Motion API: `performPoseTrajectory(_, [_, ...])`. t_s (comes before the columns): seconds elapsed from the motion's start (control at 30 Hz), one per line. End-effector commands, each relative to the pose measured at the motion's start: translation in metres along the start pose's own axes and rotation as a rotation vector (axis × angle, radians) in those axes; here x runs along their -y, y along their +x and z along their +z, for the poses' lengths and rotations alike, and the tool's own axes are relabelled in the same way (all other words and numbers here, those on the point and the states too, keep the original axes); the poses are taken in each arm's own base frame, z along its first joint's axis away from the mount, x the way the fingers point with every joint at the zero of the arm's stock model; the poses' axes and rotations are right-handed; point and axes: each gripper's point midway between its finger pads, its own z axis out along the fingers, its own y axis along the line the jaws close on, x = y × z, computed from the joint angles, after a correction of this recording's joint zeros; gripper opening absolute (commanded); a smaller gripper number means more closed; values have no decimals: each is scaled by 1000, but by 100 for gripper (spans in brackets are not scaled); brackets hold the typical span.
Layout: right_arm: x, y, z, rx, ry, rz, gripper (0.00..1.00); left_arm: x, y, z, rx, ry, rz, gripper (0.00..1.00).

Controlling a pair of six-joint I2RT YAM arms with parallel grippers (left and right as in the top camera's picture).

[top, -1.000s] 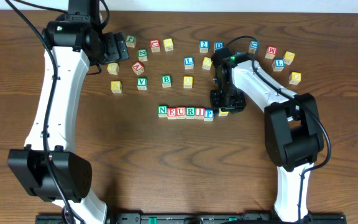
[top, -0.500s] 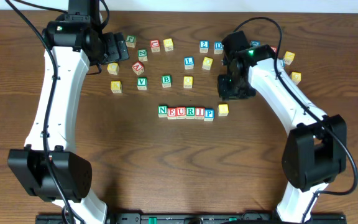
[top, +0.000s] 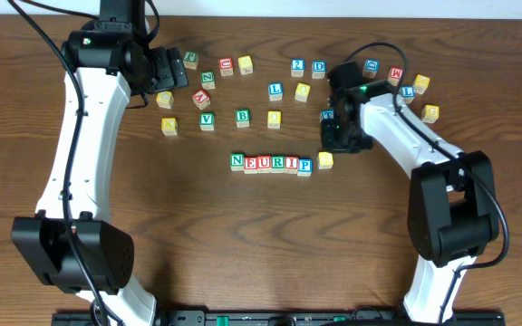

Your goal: Spell out NEURIPS

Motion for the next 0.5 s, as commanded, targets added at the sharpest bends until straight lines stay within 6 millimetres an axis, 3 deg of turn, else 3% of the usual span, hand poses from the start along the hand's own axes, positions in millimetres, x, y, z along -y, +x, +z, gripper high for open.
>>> performPoseTrajectory(0.0, [15, -8, 2, 16, 12, 40, 18, -3, -3, 0, 8, -13, 12, 98])
performPoseTrajectory(0.27, [-5, -6, 19, -5, -41, 15, 16, -3, -3, 0, 7, -13, 12, 98])
performPoseTrajectory(0.47, [-8, -5, 22, -9, -41, 6, 17, -3, -3, 0, 7, -13, 12, 98])
